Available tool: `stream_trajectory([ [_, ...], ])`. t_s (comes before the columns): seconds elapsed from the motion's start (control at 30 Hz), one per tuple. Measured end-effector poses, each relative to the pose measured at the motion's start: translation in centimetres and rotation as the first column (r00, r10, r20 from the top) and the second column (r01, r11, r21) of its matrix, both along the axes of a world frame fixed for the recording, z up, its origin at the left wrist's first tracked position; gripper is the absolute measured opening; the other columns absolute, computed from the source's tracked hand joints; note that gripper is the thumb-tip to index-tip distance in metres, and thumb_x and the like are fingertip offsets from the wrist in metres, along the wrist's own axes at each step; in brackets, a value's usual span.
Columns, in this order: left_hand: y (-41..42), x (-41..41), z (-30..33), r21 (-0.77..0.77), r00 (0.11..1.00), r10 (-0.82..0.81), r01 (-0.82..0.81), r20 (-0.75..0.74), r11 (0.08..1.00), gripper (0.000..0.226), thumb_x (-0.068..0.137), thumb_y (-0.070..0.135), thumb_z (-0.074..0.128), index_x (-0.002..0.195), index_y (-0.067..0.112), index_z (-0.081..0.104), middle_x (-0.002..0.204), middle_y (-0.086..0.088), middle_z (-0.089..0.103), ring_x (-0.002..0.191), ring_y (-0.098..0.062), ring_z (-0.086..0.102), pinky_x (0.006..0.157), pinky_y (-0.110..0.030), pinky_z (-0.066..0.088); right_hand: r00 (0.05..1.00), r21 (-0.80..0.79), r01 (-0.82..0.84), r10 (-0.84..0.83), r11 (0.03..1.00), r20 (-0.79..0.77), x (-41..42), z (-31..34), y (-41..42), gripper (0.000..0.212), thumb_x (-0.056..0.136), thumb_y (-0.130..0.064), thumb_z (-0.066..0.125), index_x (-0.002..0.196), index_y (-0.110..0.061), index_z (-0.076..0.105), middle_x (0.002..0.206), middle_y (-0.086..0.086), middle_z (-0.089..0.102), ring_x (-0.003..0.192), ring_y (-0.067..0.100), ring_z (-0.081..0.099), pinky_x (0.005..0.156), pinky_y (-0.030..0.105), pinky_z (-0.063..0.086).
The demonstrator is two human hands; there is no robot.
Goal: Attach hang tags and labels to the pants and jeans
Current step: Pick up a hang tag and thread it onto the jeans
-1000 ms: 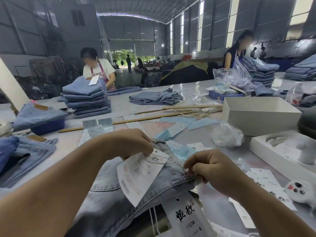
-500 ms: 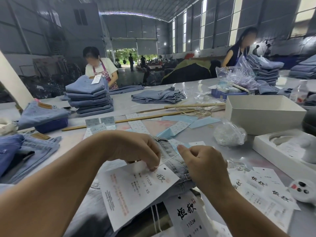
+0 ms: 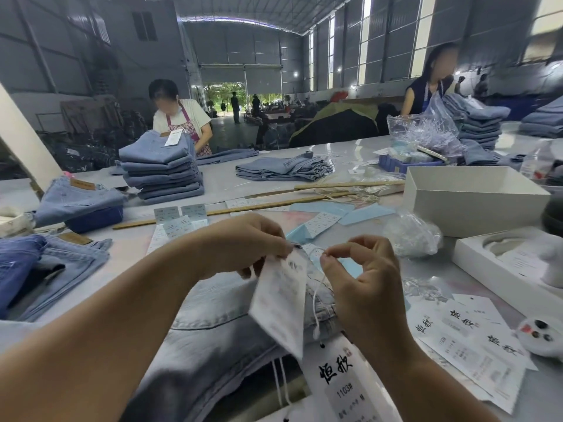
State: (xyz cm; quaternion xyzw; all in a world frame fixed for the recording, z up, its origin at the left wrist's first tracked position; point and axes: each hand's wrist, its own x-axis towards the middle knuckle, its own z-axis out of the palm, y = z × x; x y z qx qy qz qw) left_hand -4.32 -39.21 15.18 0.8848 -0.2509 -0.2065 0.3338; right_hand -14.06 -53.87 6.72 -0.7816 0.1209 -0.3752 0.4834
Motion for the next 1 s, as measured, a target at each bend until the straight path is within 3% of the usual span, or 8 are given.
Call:
stream_trajectory([
  [0.1, -0.8, -0.2, -0.4, -0.113, 0.994, 0.071, -0.061, 0.085, 0.992, 0.008, 0.093, 0.012, 0.063, 0.085, 0.014, 0.065, 0.074, 0.002, 0.070, 0.051, -0.006, 0.056, 0.046, -0.018, 0.040, 0.987, 0.192, -0.153, 0.141, 0.969, 0.074, -0.9, 0.0, 0.0, 0.018, 0.090, -0.011, 0.063, 0.074, -0.018, 0.066, 0.076, -0.005, 0.066, 0.074, 0.009, 0.062, 0.056, 0.016, 0.046],
  [0.23, -2.2, -1.2, -0.6, -0.150, 1.000, 0.013, -0.010, 0.020, 0.989, 0.013, 0.094, 0.009, 0.061, 0.091, 0.019, 0.068, 0.076, -0.001, 0.070, 0.060, -0.014, 0.068, 0.049, -0.019, 0.043, 0.963, 0.327, -0.251, 0.200, 0.911, 0.182, -1.8, 0.6, -0.3, 0.023, 0.093, -0.001, 0.053, 0.078, -0.014, 0.063, 0.074, 0.005, 0.070, 0.062, 0.016, 0.066, 0.058, 0.027, 0.055],
  [0.33, -3.4, -2.0, -0.7, -0.070, 0.998, -0.061, 0.063, 0.022, 0.996, 0.023, 0.094, 0.009, 0.058, 0.083, 0.022, 0.073, 0.083, -0.003, 0.070, 0.080, -0.027, 0.070, 0.058, -0.027, 0.046, 0.957, 0.429, -0.288, 0.241, 0.856, 0.163, -2.0, 0.7, -0.6, 0.032, 0.091, 0.005, 0.047, 0.073, -0.017, 0.062, 0.067, 0.007, 0.064, 0.048, 0.013, 0.053, 0.046, 0.026, 0.045],
  [0.5, -4.6, -2.9, -0.7, -0.014, 0.966, -0.257, 0.257, 0.024, 0.966, 0.004, 0.087, 0.027, 0.072, 0.087, 0.028, 0.075, 0.079, 0.000, 0.067, 0.062, -0.005, 0.056, 0.053, -0.021, 0.042, 0.987, 0.347, -0.162, 0.151, 0.924, 0.058, -1.9, -0.1, -1.4, 0.031, 0.088, 0.000, 0.050, 0.070, -0.019, 0.065, 0.057, -0.005, 0.057, 0.051, 0.008, 0.050, 0.050, 0.025, 0.041],
  [0.6, -5.1, -2.9, -1.2, -0.014, 0.954, -0.292, 0.293, 0.069, 0.956, 0.014, 0.082, 0.040, 0.076, 0.089, 0.029, 0.075, 0.079, 0.004, 0.070, 0.066, -0.001, 0.059, 0.062, -0.021, 0.045, 0.992, 0.316, -0.123, 0.116, 0.941, 0.039, -1.9, -0.3, -1.7, 0.028, 0.090, -0.003, 0.053, 0.071, -0.019, 0.066, 0.063, -0.004, 0.062, 0.056, 0.005, 0.057, 0.051, 0.017, 0.045],
  [0.67, -5.4, -2.9, -1.5, 0.004, 0.951, -0.278, 0.280, 0.138, 0.960, 0.012, 0.083, 0.041, 0.075, 0.085, 0.030, 0.075, 0.078, 0.008, 0.073, 0.064, 0.000, 0.061, 0.057, -0.017, 0.046, 0.992, 0.325, -0.124, 0.124, 0.937, 0.022, -1.9, -0.4, -1.9, 0.029, 0.092, -0.006, 0.052, 0.072, -0.020, 0.066, 0.063, -0.005, 0.062, 0.057, 0.004, 0.058, 0.052, 0.016, 0.046],
  [0.87, -5.5, -2.6, -2.3, 0.023, 0.955, -0.215, 0.215, 0.206, 0.976, 0.018, 0.094, 0.035, 0.063, 0.082, 0.026, 0.074, 0.065, 0.020, 0.068, 0.058, 0.007, 0.060, 0.046, -0.007, 0.041, 0.968, 0.385, -0.238, 0.250, 0.892, 0.018, -2.1, -0.7, -2.3, 0.027, 0.093, -0.004, 0.051, 0.073, -0.014, 0.065, 0.057, -0.003, 0.055, 0.050, 0.007, 0.047, 0.048, 0.020, 0.039],
  [1.0, -4.8, -2.4, -2.5, -0.020, 0.955, -0.235, 0.243, 0.182, 0.970, 0.014, 0.090, 0.026, 0.064, 0.077, 0.028, 0.070, 0.072, 0.011, 0.070, 0.062, 0.001, 0.064, 0.054, -0.012, 0.048, 0.918, 0.391, -0.373, 0.396, 0.841, 0.025, -2.4, -1.1, -2.9, 0.026, 0.094, -0.018, 0.061, 0.072, -0.005, 0.063, 0.049, -0.008, 0.048, 0.041, 0.002, 0.043, 0.041, 0.013, 0.035],
])
